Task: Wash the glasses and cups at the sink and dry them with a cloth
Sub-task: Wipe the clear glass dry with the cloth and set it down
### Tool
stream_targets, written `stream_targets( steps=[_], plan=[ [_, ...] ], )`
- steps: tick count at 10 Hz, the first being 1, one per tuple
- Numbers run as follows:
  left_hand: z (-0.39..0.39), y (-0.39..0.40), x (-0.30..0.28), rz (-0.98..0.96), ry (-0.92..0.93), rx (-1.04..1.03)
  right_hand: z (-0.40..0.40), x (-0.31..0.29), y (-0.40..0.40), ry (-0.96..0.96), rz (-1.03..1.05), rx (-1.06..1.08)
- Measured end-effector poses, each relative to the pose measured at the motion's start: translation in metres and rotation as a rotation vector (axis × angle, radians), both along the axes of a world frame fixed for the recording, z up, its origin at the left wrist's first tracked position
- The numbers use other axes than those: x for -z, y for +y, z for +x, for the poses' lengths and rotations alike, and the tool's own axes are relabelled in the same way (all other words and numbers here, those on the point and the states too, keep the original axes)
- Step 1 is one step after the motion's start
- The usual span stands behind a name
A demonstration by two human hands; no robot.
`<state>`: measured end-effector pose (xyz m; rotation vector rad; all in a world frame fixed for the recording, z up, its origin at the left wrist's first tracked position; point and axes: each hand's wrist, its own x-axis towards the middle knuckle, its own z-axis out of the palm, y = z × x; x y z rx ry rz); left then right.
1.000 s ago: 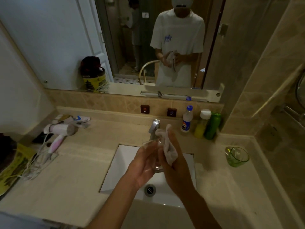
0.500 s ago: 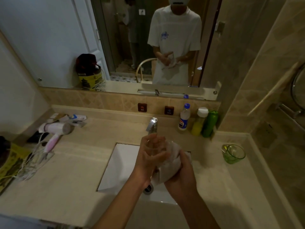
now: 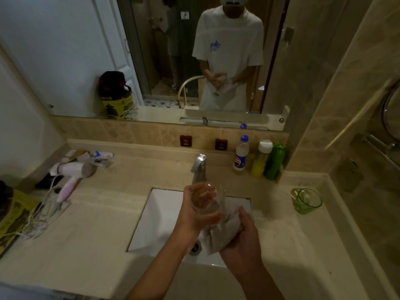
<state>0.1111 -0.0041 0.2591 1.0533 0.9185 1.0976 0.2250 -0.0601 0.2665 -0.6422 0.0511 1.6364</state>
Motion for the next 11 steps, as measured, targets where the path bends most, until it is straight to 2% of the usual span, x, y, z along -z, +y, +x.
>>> stream_targets(
  steps=[3, 4, 5, 6, 7, 8, 9, 10, 11],
  plan=[
    [-0.002, 0.011, 0.005, 0.012, 0.031, -0.007, 0.020, 0.016, -0.002, -0.090, -0.011, -0.069],
    [-0.005, 0.013, 0.006, 0.009, 0.088, -0.048, 0.037, 0.025, -0.003, -0.166, -0.110, -0.085],
    [-0.013, 0.006, 0.013, -0.073, 0.129, -0.104, 0.056, 0.038, -0.008, -0.261, -0.173, -0.134],
    [-0.023, 0.000, 0.026, -0.185, 0.095, -0.133, 0.087, 0.057, -0.010, -0.427, -0.262, -0.094],
    [-0.031, -0.005, 0.037, -0.261, 0.073, -0.126, 0.129, 0.087, -0.012, -0.636, -0.385, -0.067],
    [-0.036, -0.012, 0.046, -0.331, 0.030, -0.120, 0.187, 0.141, -0.004, -1.103, -0.438, -0.214],
    [-0.039, -0.019, 0.054, -0.383, -0.020, -0.127, 0.181, 0.120, -0.007, -1.380, -0.375, -0.244],
    [-0.039, -0.025, 0.062, -0.414, -0.017, -0.091, 0.180, 0.144, -0.019, -1.788, -0.264, -0.527],
    [-0.039, -0.028, 0.064, -0.462, -0.011, -0.050, 0.207, 0.216, -0.028, -2.161, 0.004, -0.866]
  ],
)
